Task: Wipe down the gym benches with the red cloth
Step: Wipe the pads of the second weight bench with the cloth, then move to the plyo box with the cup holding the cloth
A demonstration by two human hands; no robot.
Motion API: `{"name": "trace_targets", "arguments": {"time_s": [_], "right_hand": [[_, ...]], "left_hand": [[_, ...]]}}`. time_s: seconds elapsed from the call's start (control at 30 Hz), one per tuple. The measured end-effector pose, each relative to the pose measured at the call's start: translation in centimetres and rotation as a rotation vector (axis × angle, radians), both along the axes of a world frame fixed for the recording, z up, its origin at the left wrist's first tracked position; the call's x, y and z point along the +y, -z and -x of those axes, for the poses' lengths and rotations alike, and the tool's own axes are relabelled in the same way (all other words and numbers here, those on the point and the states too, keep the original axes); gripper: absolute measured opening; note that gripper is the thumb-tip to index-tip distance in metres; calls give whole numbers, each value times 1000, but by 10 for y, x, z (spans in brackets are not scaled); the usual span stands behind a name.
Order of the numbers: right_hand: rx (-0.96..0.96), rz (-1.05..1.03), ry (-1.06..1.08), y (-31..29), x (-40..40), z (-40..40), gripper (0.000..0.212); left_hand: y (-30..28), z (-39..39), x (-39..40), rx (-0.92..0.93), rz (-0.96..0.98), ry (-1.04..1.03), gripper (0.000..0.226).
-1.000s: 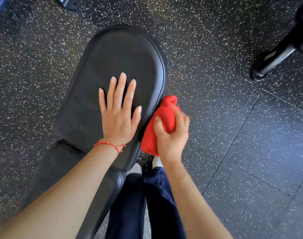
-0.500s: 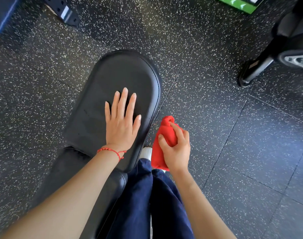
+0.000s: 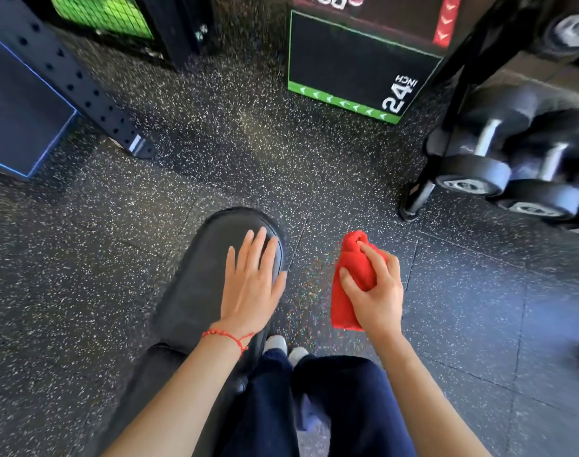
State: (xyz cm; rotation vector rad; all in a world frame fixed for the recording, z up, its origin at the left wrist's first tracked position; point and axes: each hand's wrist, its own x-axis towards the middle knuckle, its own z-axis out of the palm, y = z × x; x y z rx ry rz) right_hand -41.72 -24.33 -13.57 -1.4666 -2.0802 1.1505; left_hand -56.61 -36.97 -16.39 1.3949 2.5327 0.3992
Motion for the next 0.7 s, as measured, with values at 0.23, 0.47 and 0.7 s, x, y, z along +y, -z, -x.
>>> {"name": "trace_targets", "arguments": {"time_s": [0.23, 0.47, 0.7], "right_hand": [[127, -87, 124, -60, 54, -4, 48], [186, -79, 208, -87, 138, -26, 48], [200, -116, 185, -110, 243, -55, 49]], "left_hand": [[-62, -3, 69, 42, -59, 119, 56], [-90, -2, 155, 137, -35, 171, 53], [-109, -24, 268, 199, -46, 230, 49]]}}
